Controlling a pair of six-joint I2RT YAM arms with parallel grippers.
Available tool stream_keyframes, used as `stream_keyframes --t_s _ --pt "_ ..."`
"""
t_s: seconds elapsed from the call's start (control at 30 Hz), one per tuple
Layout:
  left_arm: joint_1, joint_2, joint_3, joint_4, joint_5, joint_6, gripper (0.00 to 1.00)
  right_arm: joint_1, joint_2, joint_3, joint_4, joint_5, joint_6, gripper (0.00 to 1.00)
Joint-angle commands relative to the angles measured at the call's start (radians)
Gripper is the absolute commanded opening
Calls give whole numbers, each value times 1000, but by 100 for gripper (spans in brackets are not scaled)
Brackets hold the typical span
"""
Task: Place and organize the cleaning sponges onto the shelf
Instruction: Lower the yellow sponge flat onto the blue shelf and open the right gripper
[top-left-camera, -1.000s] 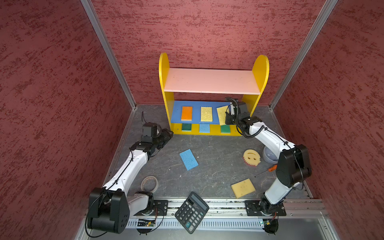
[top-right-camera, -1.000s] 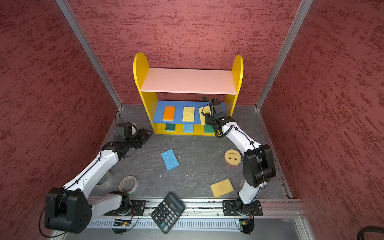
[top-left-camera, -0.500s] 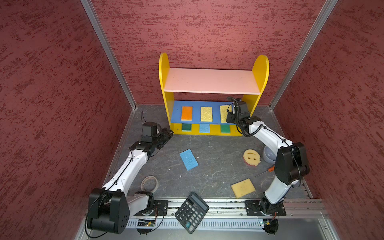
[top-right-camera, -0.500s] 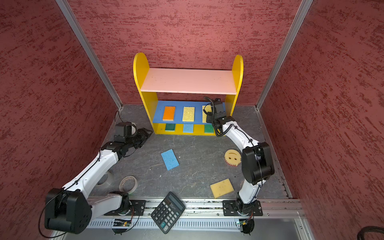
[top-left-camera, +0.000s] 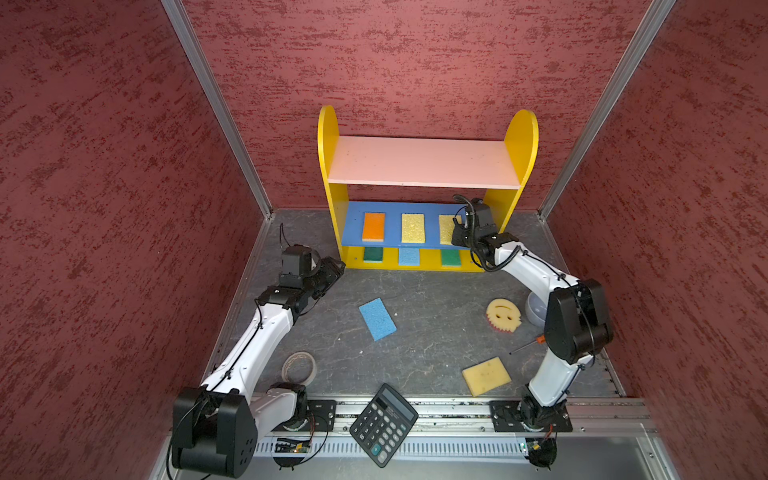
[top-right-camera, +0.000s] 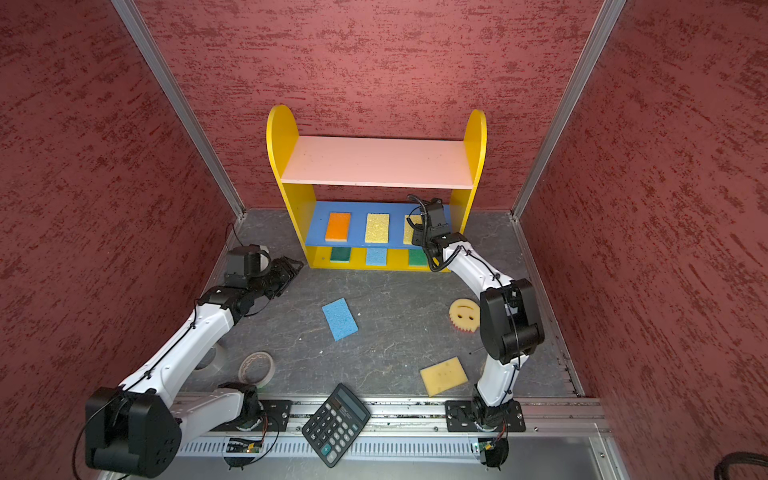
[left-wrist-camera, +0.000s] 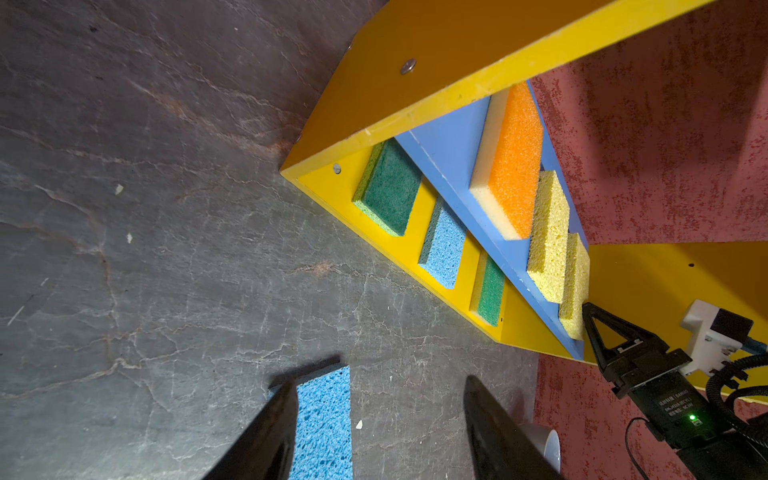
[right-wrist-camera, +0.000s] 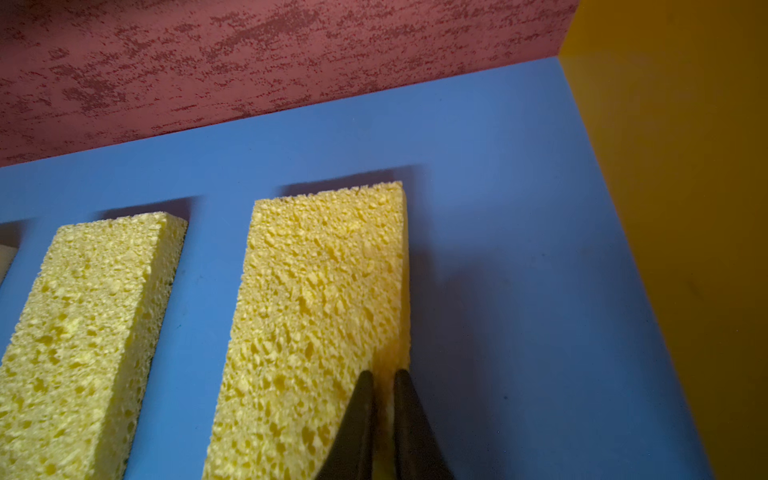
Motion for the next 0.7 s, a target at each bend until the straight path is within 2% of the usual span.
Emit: stream_keyframes --t_s 0.0,0.2,0.47,0.53,0.6,0.67 --pt "7 -2 -10 5 4 3 63 -5 20 38 9 39 -24 17" --pt "7 -3 -4 4 0 4 64 -5 8 72 -8 42 -55 22" --pt "7 13 -2 16 11 -2 64 0 -103 -4 -2 -90 17 22" --pt "7 12 0 16 13 -2 63 2 -135 -43 4 -117 37 16" --pt "7 8 1 14 11 -1 63 6 -161 -81 15 -158 60 0" --pt "7 3 4 8 7 3 63 14 -181 -116 23 -203 88 0"
